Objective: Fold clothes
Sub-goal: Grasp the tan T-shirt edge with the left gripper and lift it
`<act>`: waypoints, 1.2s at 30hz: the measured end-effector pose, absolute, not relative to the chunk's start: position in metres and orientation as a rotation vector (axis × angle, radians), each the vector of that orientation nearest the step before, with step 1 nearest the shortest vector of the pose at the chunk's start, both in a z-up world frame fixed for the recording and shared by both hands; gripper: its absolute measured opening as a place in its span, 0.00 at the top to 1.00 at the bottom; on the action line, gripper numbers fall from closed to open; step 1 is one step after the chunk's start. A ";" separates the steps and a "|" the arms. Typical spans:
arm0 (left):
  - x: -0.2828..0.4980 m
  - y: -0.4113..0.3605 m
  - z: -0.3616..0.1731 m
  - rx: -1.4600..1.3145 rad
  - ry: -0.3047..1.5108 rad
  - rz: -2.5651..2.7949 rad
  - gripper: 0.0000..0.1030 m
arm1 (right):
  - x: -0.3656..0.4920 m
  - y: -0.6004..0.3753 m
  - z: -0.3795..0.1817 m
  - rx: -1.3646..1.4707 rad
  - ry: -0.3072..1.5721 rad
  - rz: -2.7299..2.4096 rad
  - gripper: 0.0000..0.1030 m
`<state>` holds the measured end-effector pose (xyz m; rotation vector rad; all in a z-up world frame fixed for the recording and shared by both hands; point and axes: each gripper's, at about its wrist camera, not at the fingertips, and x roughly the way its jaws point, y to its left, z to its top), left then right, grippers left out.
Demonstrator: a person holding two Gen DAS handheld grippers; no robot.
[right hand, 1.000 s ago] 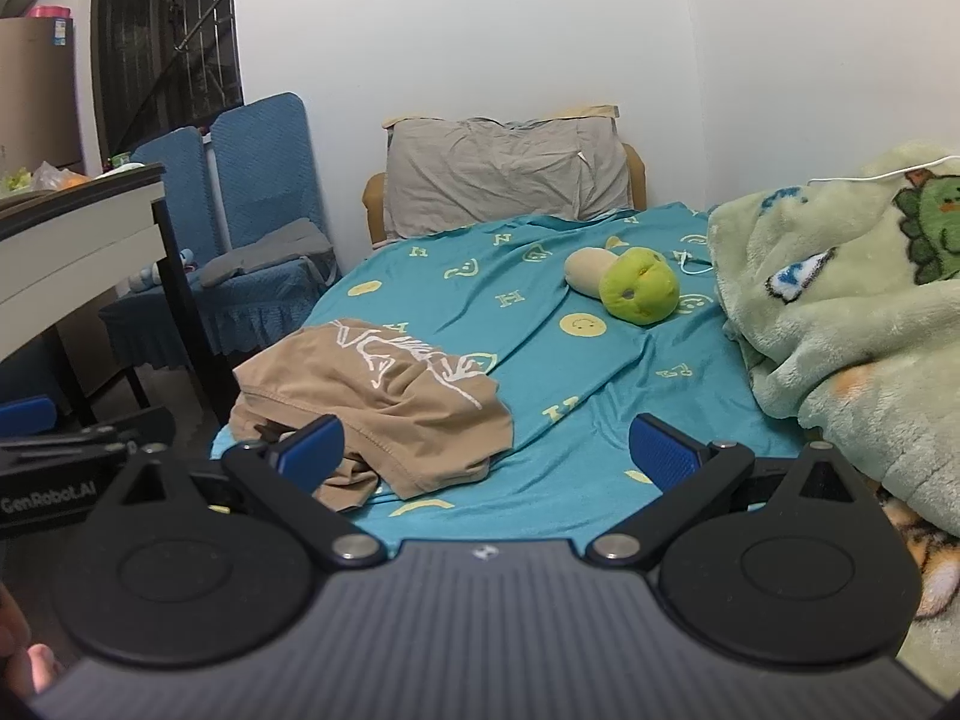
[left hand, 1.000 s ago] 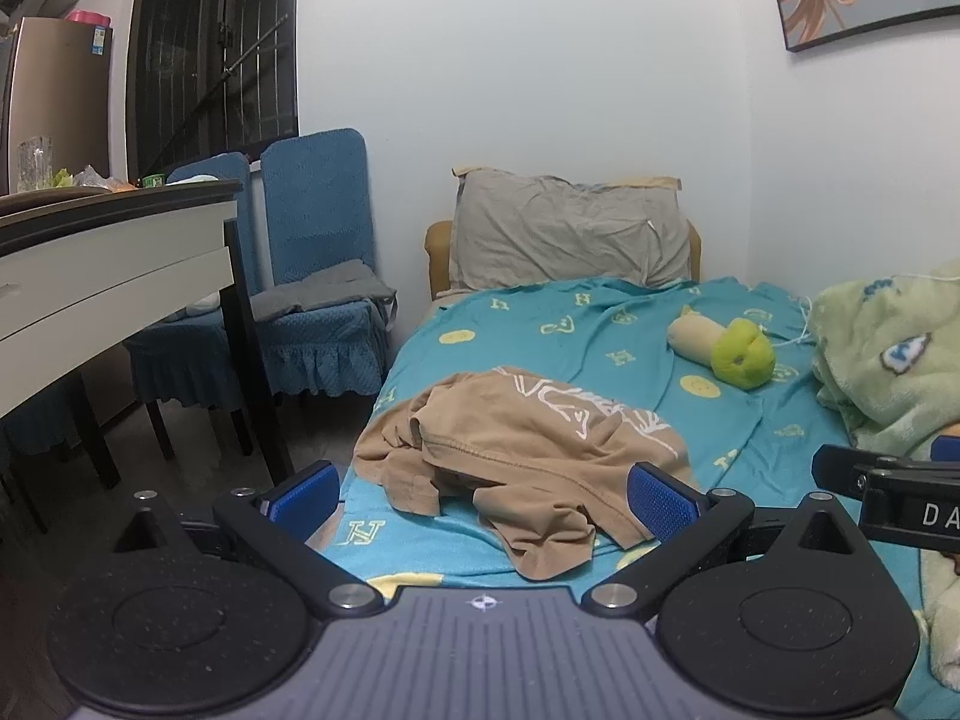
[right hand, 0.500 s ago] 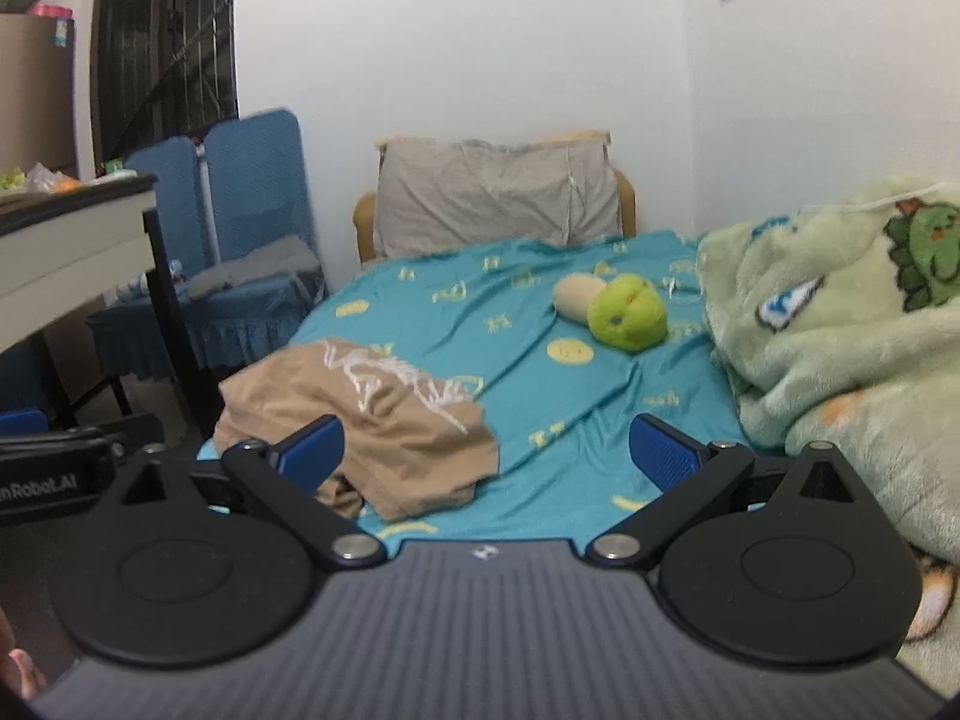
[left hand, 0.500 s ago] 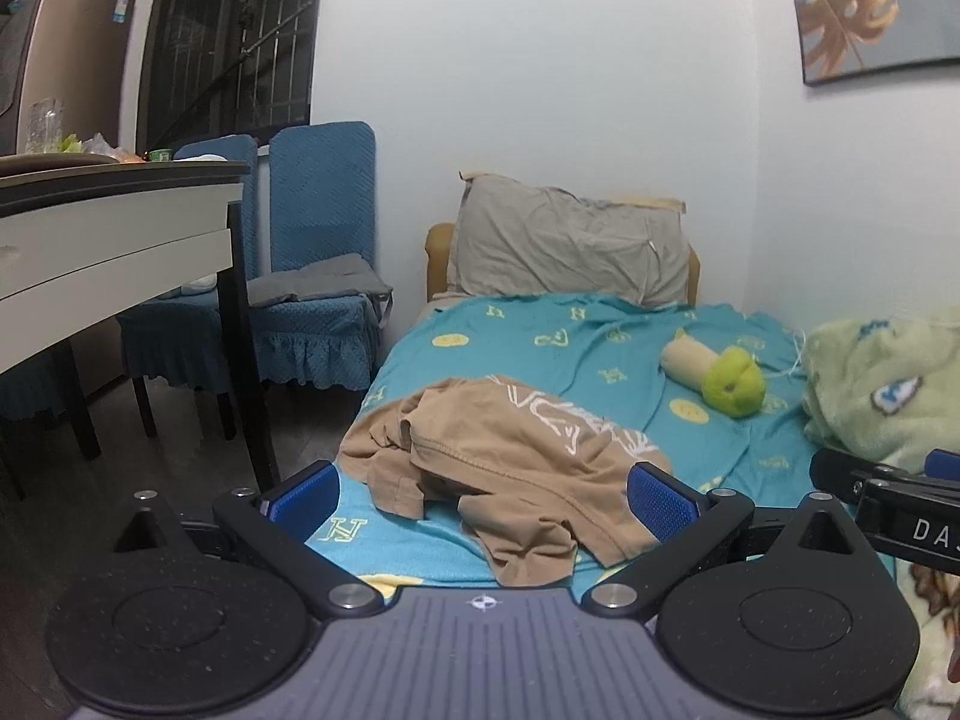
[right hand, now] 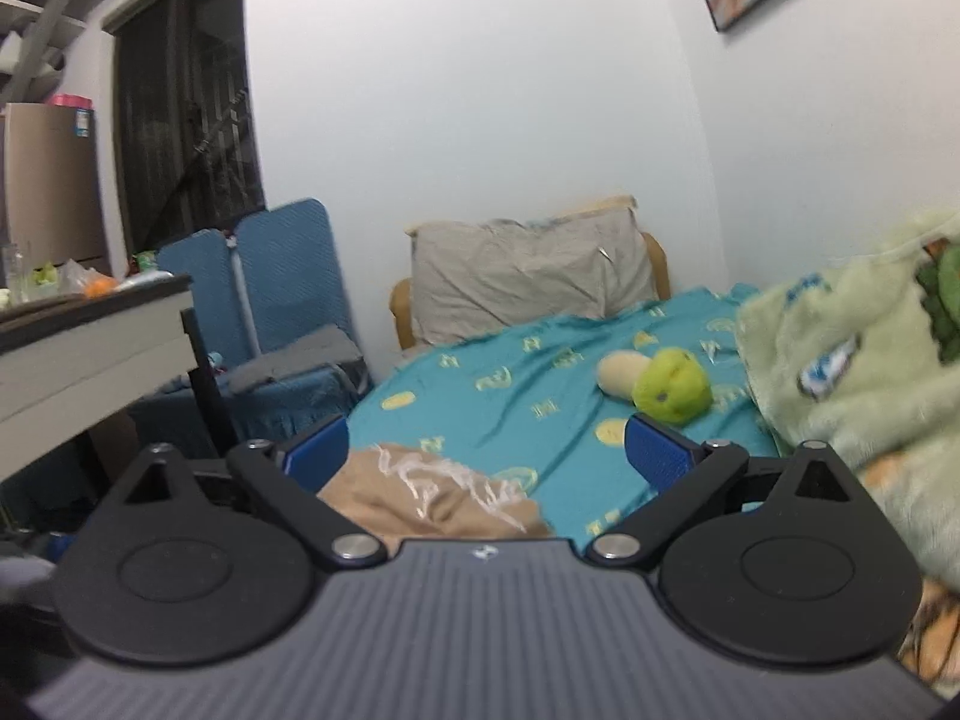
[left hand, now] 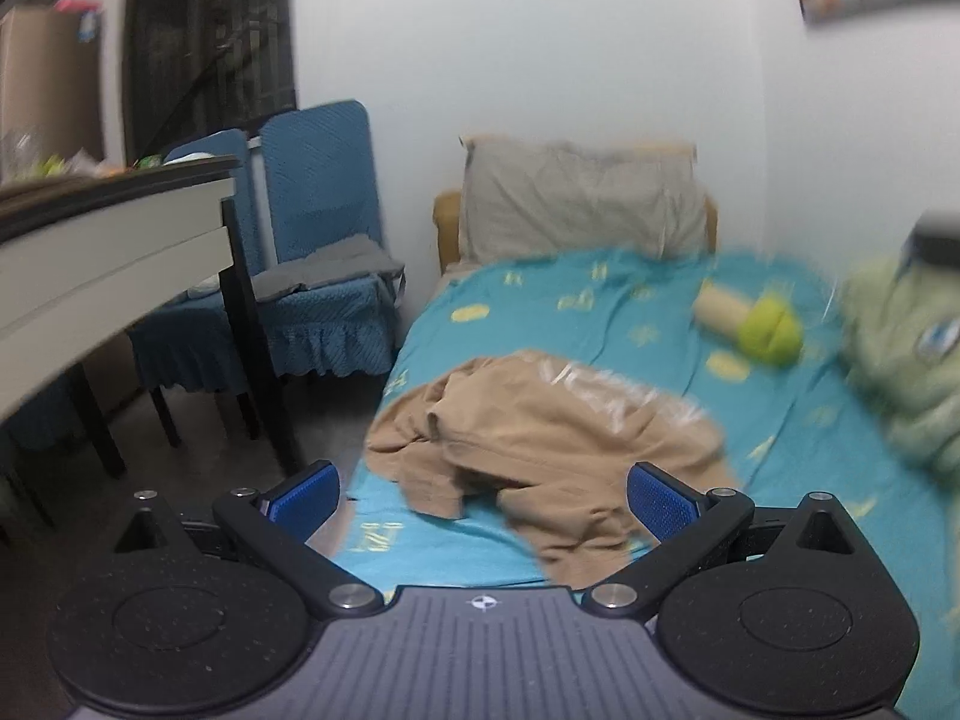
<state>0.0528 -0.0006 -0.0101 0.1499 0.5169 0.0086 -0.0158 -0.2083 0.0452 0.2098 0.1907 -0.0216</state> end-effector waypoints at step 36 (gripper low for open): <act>0.185 0.013 -0.070 0.343 0.069 -0.128 0.85 | 0.101 -0.231 -0.048 0.356 0.591 0.024 0.50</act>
